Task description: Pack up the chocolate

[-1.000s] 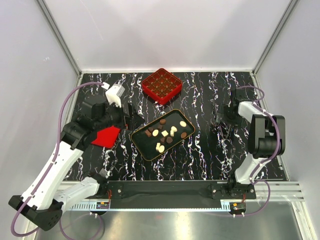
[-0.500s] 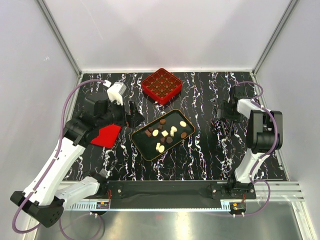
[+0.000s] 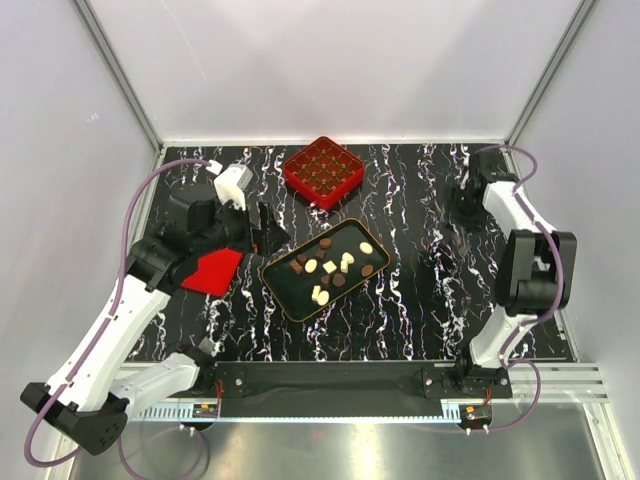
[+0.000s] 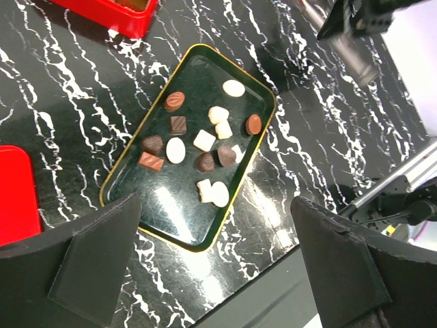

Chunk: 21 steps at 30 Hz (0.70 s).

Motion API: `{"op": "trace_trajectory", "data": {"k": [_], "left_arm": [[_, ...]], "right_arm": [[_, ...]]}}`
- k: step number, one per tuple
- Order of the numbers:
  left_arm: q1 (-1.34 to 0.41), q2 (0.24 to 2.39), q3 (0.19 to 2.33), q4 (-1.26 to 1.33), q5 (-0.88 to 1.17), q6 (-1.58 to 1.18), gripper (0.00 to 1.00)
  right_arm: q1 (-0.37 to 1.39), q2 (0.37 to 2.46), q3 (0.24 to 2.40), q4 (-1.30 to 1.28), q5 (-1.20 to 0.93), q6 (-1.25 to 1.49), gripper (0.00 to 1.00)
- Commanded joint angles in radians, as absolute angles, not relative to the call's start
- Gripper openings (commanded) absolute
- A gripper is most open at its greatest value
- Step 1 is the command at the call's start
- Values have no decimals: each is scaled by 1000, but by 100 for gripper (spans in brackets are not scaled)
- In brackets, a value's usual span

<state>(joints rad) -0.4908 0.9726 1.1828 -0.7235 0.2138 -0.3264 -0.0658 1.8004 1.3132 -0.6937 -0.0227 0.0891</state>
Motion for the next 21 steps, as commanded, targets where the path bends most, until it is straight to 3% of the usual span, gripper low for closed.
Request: {"op": "trace_trajectory", "data": {"k": [1,7,15,21], "left_arm": [[-486,951,1189,-660,256,-351,99],[-488,928,1172,-655,268,-367,99],[-488,899,1167,-672,227,-370,99],[-486,873,1184,-730,126,-327,99]], "right_arm": [[-69,1672,1439,-842,-83,136,69],[-69,1572,1433,-897,-107,176,67],[-49,1468,1440,-928,-254,239,56],[193,1341,1384,-905,-290,297,52]]}}
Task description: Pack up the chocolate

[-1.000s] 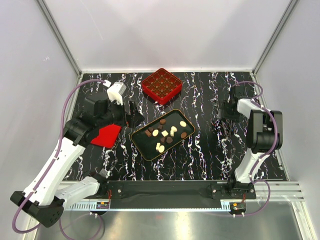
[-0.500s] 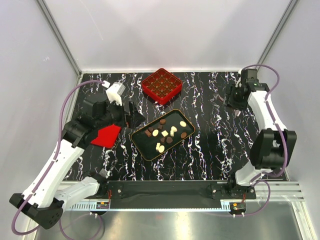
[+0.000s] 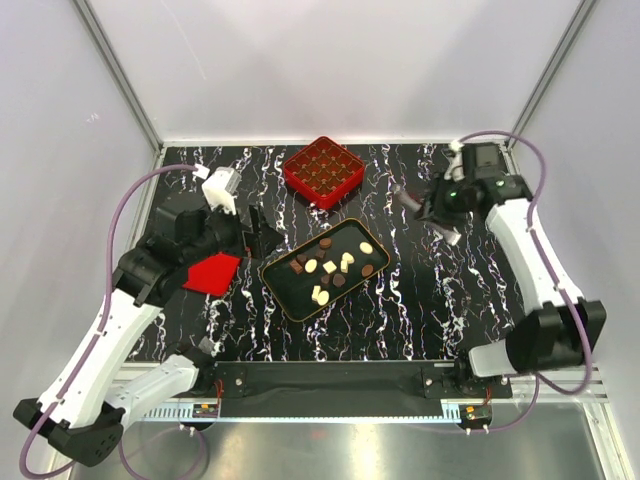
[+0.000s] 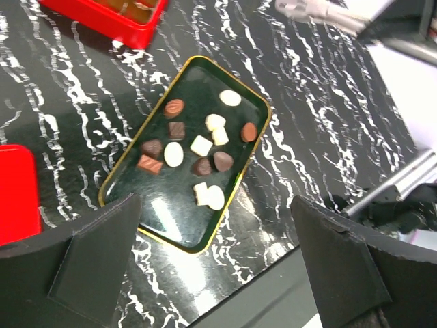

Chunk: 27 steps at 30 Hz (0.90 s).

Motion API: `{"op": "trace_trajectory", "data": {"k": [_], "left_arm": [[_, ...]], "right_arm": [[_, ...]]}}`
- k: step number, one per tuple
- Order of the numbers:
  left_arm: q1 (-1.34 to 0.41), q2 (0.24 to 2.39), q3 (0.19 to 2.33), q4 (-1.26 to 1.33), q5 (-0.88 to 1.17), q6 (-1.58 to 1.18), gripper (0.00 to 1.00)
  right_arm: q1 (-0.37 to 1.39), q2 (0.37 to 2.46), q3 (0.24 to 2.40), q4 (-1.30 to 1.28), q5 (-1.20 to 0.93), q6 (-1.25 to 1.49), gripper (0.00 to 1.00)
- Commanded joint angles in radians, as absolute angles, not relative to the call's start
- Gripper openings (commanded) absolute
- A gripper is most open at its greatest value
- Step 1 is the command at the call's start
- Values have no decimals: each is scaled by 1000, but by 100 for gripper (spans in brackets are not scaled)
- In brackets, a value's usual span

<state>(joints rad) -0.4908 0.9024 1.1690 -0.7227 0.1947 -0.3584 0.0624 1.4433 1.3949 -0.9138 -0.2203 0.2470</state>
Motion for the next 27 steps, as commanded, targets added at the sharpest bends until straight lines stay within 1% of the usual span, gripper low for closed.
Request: {"op": "trace_trajectory", "data": {"k": [1,4,7,14,19,21,23,27], "left_arm": [[-486,867,1186,-735,117,-324,99],[-486,853,1187,-739,103,-321,99],[-486,853,1187,-739,101,-327,99],[-486,861,1187,-738,86,-336,99],[-486,861,1187,-738,81,-336,99],[-486,862,1187,-739,80,-336,99],[-486,864,1183,-739,81,-336,99],[-486,862,1173,-729,84,-341,99]], "right_arm": [[218,1324,1370,-893,-290,311,52],[308,1264,1332,-855,-314,348,52],[401,1255,1290,-827,-316,347,52],[555,1267,1244,-805,-226,359,52],[632,1301,1195,-816,-164,414,52],[669,1310,1198,-844,-106,436,52],[686,1307,1198,-859,-43,455,53],[706,1302,1174,-865,-12,474,53]]}}
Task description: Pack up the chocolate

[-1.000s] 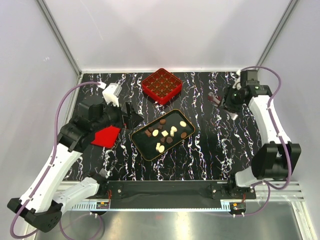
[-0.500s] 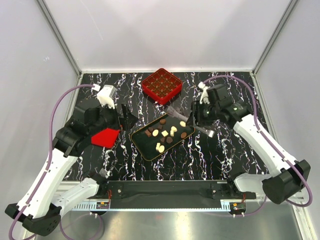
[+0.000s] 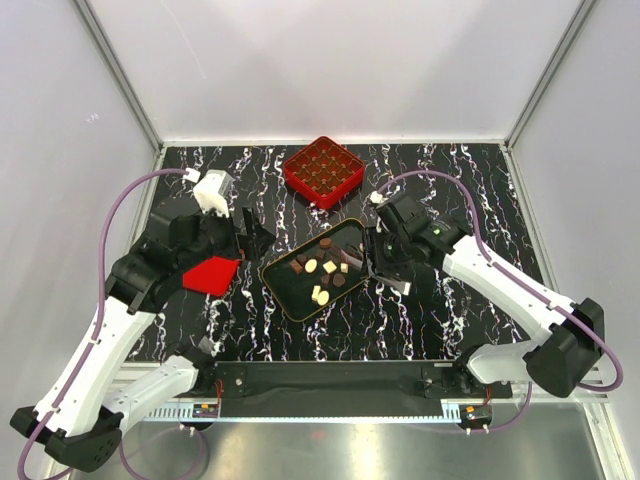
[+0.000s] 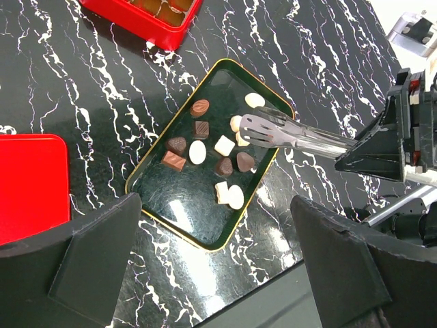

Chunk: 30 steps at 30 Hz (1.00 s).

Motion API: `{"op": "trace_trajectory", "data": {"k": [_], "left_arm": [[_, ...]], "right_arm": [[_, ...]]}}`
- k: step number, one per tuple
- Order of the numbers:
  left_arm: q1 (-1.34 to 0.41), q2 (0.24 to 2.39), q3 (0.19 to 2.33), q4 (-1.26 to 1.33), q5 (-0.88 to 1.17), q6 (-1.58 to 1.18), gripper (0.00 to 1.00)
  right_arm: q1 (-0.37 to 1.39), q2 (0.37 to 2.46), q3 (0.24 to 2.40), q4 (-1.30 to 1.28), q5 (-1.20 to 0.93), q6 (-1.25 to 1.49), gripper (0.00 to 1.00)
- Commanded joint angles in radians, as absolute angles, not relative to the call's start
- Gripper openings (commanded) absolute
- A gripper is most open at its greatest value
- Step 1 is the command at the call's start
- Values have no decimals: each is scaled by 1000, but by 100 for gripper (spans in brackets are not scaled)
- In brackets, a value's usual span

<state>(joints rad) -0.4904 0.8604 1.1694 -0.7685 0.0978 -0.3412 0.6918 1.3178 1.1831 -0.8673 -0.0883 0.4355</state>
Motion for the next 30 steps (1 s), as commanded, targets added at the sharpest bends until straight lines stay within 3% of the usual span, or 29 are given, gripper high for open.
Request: {"op": "trace_trajectory", "data": {"k": [1,30], "left_arm": [[-486,864,1173,-727,90,-341,99],[-486,861,1164,-732,89,-341,99]], "right_arm": [[709,1302,1167,-859,-12,479,53],[746,1367,1074,-782,-6,523,48]]}}
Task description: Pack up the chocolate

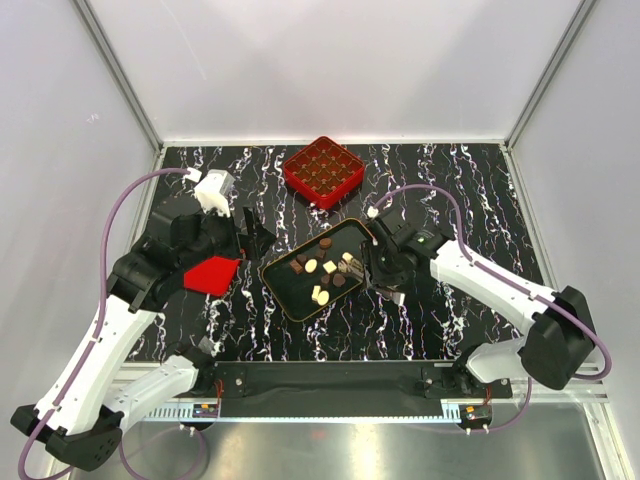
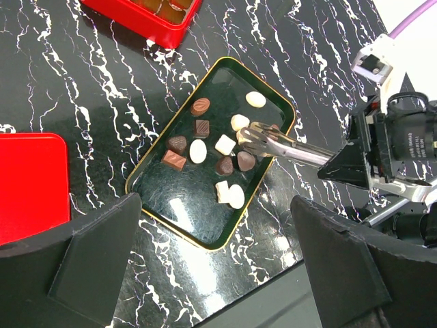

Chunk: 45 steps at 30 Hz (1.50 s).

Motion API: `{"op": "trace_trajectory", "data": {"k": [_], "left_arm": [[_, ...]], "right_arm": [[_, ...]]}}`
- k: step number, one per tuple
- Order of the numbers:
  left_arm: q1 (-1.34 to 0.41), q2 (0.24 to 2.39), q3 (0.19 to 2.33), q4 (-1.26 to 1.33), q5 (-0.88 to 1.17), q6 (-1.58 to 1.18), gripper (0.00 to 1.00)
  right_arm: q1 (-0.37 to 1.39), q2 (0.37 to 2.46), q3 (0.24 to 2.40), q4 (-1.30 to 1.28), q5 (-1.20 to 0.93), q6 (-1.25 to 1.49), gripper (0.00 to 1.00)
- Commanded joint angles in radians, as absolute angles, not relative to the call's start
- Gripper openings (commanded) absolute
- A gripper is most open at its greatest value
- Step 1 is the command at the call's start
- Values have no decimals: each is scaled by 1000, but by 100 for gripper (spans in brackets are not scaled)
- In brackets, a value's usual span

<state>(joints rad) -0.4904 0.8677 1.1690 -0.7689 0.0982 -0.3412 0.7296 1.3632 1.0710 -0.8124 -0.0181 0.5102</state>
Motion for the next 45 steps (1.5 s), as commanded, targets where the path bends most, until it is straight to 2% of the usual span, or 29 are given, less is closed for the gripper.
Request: {"op": "trace_trajectory", "data": {"k": [1,10,38,43,45], "left_arm": [[-486,861,1164,-735,87,-339,99],[-486,856,1160,-733,84,-342,99],[-486,841,1154,-738,78,-344,99],[-486,836,1157,-742,75,-342,99],[-486,834,1160,-745,77,-342,99]], "right_arm": [[750,1370,1072,-781,-6,523,48],[756,1384,1077,-767,35,520,41],[759,1480,1163,-779,84,491,44],[759,1470,1177,-782,71,489,35],[758,1456,1190,-795,60,482,27]]}}
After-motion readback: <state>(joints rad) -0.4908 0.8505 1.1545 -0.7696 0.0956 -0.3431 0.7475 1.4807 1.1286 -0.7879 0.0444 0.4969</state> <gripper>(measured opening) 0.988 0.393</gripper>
